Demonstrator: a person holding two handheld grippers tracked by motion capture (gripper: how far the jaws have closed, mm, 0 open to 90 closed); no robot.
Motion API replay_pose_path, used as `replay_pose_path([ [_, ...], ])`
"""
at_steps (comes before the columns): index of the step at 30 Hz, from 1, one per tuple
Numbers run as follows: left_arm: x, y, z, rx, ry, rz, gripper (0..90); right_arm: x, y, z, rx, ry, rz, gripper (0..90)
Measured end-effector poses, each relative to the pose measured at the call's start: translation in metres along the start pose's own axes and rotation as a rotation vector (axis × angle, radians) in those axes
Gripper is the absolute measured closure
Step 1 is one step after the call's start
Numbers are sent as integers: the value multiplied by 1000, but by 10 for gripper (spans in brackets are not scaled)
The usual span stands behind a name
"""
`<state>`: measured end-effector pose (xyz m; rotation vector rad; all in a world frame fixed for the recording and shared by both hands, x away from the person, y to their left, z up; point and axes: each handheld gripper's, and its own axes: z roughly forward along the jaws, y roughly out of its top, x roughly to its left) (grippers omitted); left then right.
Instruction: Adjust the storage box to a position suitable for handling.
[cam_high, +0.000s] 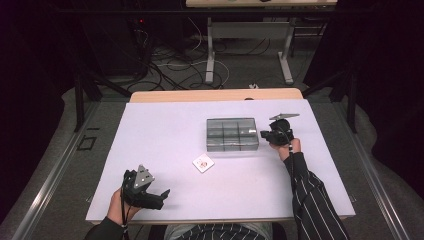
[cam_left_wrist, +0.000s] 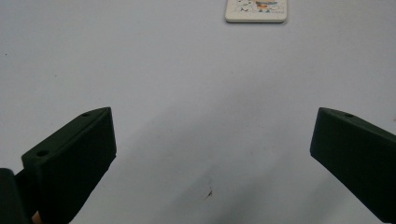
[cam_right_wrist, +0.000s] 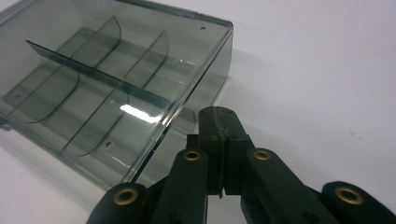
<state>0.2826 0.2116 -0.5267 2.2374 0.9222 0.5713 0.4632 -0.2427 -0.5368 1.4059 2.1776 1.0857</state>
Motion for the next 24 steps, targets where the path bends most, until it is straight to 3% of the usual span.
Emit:
replay_pose_path([
  [7,-1,0,0,2,-7,-8,3,4,0,11,32,16,-16,900],
  [15,-1,0,1,3,-6,-7,4,6,-2,17,67,-5,22,900],
  [24,-1,0,0,8,-6,-3,4,5,-3,23,45,-10,17,900],
])
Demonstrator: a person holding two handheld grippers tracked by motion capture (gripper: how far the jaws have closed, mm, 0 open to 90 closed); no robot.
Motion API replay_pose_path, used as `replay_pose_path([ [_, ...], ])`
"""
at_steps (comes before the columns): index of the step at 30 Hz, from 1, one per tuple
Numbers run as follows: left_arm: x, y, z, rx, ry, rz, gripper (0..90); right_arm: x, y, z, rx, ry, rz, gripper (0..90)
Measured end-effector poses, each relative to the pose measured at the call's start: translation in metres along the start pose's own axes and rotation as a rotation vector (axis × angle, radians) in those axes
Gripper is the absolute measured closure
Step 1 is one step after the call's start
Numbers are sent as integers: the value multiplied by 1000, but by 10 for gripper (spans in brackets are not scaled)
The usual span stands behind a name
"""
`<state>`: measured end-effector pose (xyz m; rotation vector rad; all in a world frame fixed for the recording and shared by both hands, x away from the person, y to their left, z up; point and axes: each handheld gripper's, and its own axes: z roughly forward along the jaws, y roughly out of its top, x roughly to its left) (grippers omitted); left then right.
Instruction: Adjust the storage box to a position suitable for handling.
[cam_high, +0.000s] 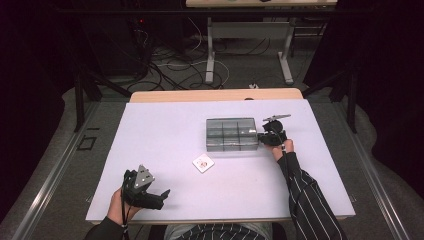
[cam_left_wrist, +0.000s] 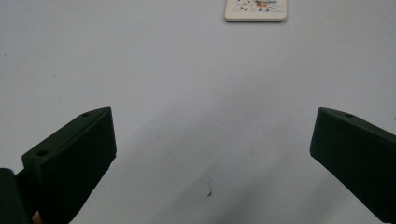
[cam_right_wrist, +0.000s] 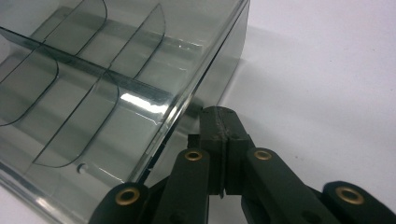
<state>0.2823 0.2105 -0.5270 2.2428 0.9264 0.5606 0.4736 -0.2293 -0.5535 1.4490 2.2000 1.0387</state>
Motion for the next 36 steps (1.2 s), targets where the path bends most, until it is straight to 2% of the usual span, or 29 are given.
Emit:
replay_pose_path([
  [4,0,0,0,-5,0,-4,4,1,0,1,-8,3,-6,900],
  [5,0,0,0,-5,-1,-4,4,4,1,0,0,0,7,900],
  [7,0,0,0,-5,0,-4,4,4,1,1,-10,3,-7,900],
  [9,0,0,0,-4,1,-4,4,6,2,1,-1,5,1,900],
  [10,0,0,0,-3,1,-3,4,7,2,3,-11,11,-14,900],
  [12,0,0,0,-3,1,-2,4,9,2,3,-2,10,-5,900],
  [17,-1,0,0,-6,1,-4,4,15,4,4,-7,21,-19,900],
  [21,-1,0,0,-7,0,-4,4,17,4,4,-5,26,-10,900],
  [23,-1,0,0,-5,1,-3,4,18,4,5,-9,30,-24,900],
  [26,-1,0,0,-5,1,-2,4,21,4,6,-4,39,-18,900],
  [36,-1,0,0,-5,4,2,4,28,5,9,-15,37,-41,900],
])
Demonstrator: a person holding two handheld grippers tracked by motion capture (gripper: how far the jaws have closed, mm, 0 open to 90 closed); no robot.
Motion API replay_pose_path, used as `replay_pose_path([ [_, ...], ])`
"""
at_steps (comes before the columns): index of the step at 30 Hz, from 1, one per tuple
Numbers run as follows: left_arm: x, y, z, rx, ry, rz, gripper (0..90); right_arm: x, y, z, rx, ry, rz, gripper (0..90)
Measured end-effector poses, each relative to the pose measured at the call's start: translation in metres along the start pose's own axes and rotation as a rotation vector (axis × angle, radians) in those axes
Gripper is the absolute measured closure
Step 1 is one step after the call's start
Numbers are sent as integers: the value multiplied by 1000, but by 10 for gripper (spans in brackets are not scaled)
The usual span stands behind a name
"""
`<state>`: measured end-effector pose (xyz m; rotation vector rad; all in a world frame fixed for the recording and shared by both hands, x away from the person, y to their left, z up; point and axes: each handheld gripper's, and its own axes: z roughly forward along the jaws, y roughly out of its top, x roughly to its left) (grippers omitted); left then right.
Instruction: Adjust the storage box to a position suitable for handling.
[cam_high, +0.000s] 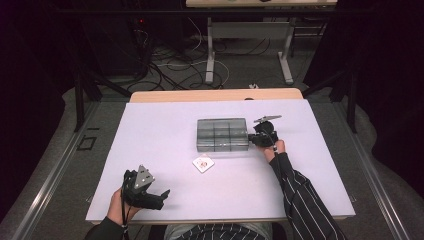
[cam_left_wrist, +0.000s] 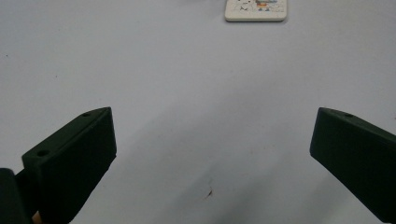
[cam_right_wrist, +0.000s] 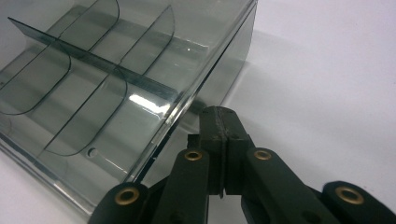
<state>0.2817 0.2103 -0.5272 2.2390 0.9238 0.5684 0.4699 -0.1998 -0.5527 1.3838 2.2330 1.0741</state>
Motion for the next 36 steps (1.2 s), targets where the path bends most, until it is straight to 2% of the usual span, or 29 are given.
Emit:
replay_pose_path([
  [3,0,0,0,-1,0,-2,4,2,0,2,2,2,-14,900],
  [13,0,0,0,-1,-1,0,4,11,1,5,10,14,-14,900],
  [17,0,0,0,-1,-1,0,4,11,1,6,1,11,-32,900],
  [19,1,0,-1,-4,4,8,4,11,1,6,1,12,-29,900],
  [21,0,0,-1,-6,2,-1,4,12,1,6,4,13,-23,900],
  [22,0,0,0,-9,2,-1,4,11,0,6,7,10,-36,900],
  [23,0,0,0,-8,2,0,4,12,0,6,6,14,-23,900],
  [36,0,0,0,-4,-3,-4,4,13,1,5,9,20,-19,900],
])
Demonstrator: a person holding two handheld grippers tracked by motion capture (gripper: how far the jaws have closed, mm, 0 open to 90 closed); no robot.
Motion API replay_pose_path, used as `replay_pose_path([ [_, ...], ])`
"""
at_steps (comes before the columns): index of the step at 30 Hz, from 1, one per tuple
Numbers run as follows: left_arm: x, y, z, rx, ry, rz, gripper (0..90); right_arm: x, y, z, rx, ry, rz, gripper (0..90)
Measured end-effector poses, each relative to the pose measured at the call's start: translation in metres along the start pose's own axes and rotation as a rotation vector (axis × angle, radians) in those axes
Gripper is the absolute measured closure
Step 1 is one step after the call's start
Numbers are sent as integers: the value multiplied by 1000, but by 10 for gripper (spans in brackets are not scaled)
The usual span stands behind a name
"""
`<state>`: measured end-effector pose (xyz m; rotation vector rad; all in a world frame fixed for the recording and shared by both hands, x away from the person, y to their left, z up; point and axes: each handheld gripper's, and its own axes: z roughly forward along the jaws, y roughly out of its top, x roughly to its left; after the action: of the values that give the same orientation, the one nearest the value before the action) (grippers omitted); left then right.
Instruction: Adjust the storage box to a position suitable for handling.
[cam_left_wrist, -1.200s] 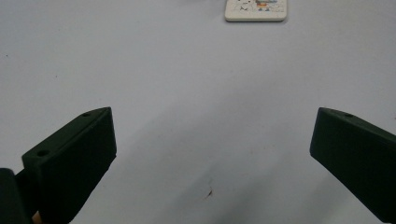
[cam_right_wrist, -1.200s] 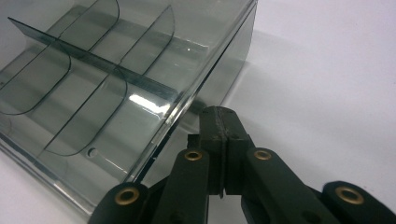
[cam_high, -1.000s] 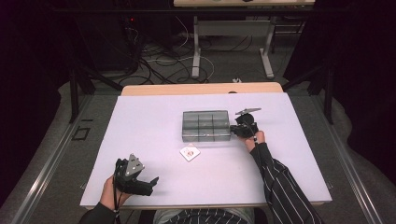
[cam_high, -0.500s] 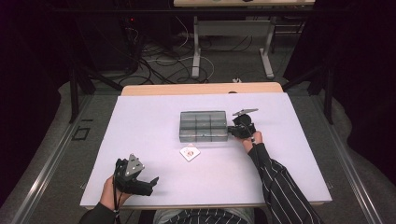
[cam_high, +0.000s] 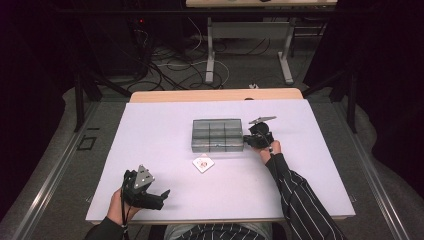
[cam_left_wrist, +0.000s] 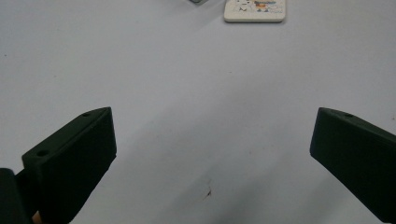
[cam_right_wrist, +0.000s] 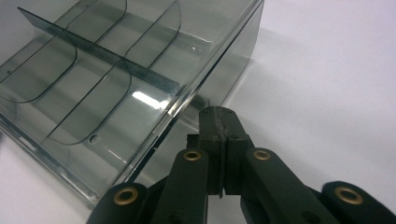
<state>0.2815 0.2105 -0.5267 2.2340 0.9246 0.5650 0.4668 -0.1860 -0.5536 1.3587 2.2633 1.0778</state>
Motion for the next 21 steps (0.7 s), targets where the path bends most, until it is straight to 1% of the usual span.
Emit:
replay_pose_path([
  [6,0,0,0,1,-4,-4,4,0,0,0,2,3,2,900],
  [7,0,0,0,0,-2,-2,4,-1,0,0,4,2,-6,900],
  [11,1,0,-1,3,2,10,4,0,0,0,6,0,-12,900],
  [12,0,0,-1,2,1,3,4,0,0,-1,7,4,-9,900],
  [13,0,0,-1,1,5,6,4,-1,1,-2,-4,8,-16,899],
  [14,0,0,-1,1,3,4,4,-1,1,-2,-4,8,-16,899],
  [15,1,0,-1,-3,5,3,4,-2,1,-4,4,2,-29,893],
  [16,1,0,-1,-3,5,3,4,-1,2,-8,7,9,-25,870],
  [18,0,0,-1,-1,6,3,4,-1,2,-10,6,3,-26,859],
  [19,0,-1,-1,-1,6,2,4,0,2,-12,7,8,-11,846],
  [21,0,-1,-1,0,6,0,4,-1,2,-16,16,1,-18,800],
])
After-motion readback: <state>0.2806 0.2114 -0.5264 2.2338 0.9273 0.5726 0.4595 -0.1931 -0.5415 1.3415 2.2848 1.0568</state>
